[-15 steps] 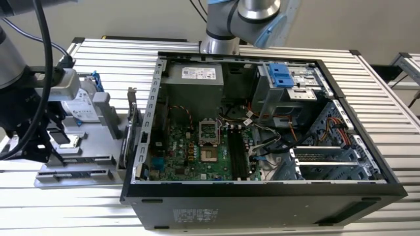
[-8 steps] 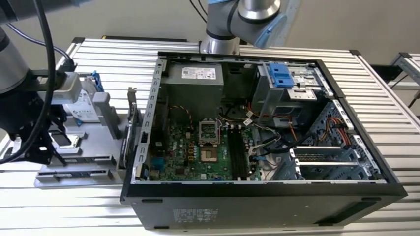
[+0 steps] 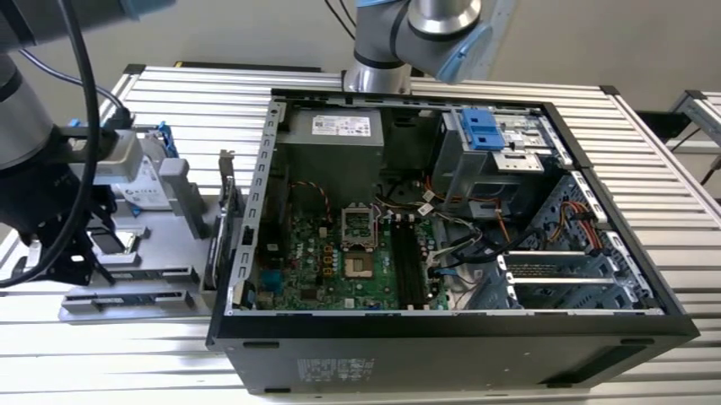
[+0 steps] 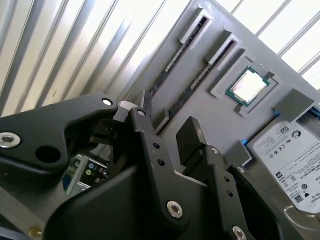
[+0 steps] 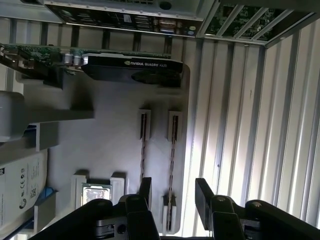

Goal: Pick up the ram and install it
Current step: 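Pick up the ram and move it above insertion slot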

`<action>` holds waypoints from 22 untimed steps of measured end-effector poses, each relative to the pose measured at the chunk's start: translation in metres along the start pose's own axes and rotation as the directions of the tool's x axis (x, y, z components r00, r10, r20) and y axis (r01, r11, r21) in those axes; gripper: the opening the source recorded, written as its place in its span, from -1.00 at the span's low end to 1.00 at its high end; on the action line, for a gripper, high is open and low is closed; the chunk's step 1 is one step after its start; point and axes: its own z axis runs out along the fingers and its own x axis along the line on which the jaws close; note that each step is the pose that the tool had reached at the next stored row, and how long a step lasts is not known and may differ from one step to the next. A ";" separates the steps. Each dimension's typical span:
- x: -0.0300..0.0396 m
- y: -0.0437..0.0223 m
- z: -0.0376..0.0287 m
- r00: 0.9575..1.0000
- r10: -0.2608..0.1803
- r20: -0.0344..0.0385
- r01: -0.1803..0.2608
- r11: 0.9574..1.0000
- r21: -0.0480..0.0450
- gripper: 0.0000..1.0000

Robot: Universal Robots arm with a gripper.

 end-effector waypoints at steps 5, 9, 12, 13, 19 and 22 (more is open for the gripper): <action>0.0000 0.0000 0.0040 1.000 -0.002 0.000 0.002 1.000 0.002 1.00; 0.0000 -0.0001 0.0069 1.000 -0.008 0.000 0.008 1.000 0.002 1.00; 0.0000 -0.0001 0.0087 1.000 -0.009 0.000 0.009 1.000 0.003 1.00; 0.0000 -0.0001 0.0093 1.000 -0.010 0.000 0.010 1.000 0.003 1.00; 0.0000 -0.0002 0.0133 1.000 -0.010 0.000 0.010 1.000 0.003 1.00; 0.0001 -0.0003 0.0155 1.000 -0.010 -0.001 0.010 1.000 0.003 1.00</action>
